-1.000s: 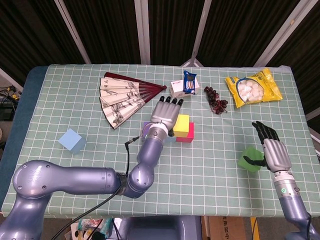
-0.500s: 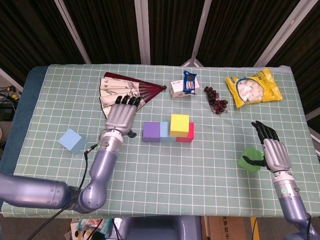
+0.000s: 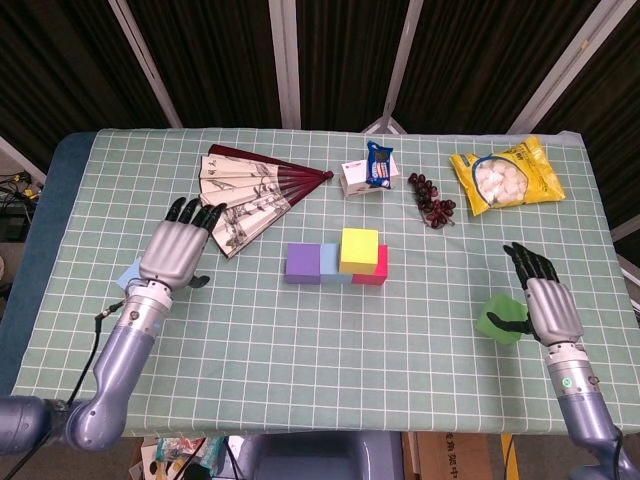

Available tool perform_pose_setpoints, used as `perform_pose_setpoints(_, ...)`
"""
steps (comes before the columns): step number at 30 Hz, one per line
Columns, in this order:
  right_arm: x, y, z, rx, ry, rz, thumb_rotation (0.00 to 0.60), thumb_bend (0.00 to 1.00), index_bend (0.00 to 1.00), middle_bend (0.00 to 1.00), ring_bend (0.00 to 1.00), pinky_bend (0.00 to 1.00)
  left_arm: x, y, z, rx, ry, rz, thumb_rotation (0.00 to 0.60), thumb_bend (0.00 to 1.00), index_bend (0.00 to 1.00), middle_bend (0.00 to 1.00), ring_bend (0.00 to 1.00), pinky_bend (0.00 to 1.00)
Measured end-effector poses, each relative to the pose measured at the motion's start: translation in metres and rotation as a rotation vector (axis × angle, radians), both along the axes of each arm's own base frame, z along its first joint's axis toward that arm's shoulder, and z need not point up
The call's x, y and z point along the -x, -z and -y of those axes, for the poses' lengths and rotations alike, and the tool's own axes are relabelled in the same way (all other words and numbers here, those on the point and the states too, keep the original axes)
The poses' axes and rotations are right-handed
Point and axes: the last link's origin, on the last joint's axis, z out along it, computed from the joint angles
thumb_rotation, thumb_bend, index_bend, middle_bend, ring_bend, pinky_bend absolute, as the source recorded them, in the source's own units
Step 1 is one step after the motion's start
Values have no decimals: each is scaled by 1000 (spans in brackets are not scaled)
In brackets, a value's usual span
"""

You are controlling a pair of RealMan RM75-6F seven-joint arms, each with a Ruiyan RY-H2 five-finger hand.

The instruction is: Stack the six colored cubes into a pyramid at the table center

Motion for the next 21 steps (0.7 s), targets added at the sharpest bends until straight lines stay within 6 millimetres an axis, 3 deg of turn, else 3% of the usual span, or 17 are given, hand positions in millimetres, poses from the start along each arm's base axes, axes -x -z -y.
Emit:
perform_pose_setpoints(5, 1, 1, 0, 0, 1, -11, 600, 205, 0, 7, 0, 0, 39, -3, 6, 25, 83, -53, 600, 27, 0, 127, 56, 2)
perform_pose_setpoints(9, 1, 2, 0, 1, -1, -25, 600, 205, 0, 7, 0, 0, 87, -8, 15, 67, 57, -88, 600, 27, 0, 128, 56, 2)
perform_pose_setpoints(12, 2, 4, 0, 1, 1, -33, 600, 205, 0, 7, 0, 0, 111, -10, 23, 88, 25, -97, 600, 27, 0, 131, 56, 2)
perform_pose_setpoints(21, 3, 6, 0, -1, 1, -47, 600, 206, 0, 7, 0, 0, 145, -18, 29, 116, 19, -139, 600, 27, 0, 141, 56, 2)
